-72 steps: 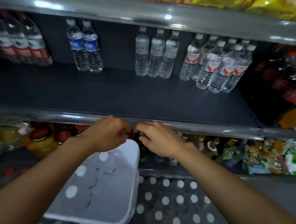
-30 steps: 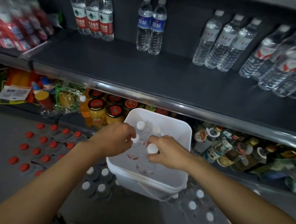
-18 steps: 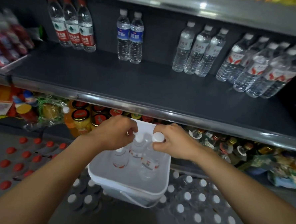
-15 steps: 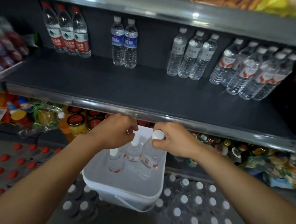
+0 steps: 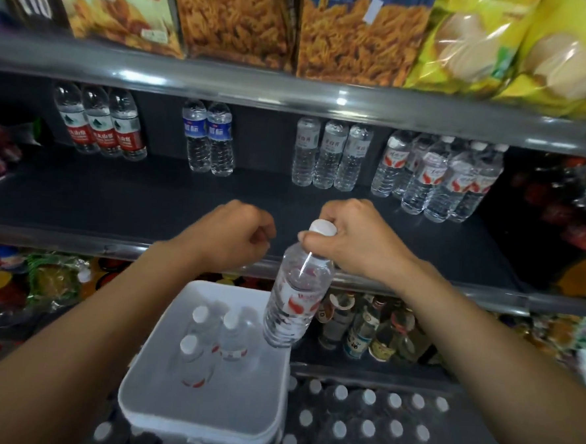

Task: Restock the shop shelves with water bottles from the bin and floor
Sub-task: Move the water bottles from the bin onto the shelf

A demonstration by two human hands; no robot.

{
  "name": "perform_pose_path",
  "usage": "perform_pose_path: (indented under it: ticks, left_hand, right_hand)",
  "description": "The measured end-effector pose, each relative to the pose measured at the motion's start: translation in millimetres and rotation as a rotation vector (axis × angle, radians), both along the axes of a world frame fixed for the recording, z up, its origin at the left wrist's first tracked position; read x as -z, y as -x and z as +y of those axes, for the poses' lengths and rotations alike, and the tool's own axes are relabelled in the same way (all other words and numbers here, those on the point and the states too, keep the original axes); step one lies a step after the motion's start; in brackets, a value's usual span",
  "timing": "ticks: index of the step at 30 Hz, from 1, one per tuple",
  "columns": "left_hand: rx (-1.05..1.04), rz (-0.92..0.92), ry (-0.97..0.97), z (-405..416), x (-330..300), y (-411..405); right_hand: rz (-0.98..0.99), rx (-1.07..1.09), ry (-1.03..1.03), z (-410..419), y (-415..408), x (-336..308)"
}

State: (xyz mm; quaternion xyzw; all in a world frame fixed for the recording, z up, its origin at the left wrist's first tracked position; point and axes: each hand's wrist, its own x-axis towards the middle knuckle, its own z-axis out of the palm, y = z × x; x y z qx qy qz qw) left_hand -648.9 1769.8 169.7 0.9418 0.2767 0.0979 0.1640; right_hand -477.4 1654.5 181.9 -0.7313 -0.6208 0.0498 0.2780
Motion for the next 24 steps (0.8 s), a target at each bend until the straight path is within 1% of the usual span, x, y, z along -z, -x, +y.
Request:
perform_pose_path:
  ticks: [8,16,19,24]
  left_hand:
    - [0.062,-0.038,-0.020,-10,-21,-51]
    - [0.131,-0.053,-0.010,-15,-18,-118]
    - [0.162,-0.050,-0.002,-15,-14,-140]
    - [0.163,-0.039,0.021,-10,-7,-167]
  right_hand:
    - [-0.093,0.128,-0.099,-22,-52,-39]
    - [-0.139,0.255,-0.123,-31,-114,-42]
    - [-0.172,0.231,-0.134,-33,-137,-43]
    - [-0.344,0.148,-0.057,-27,-174,-43]
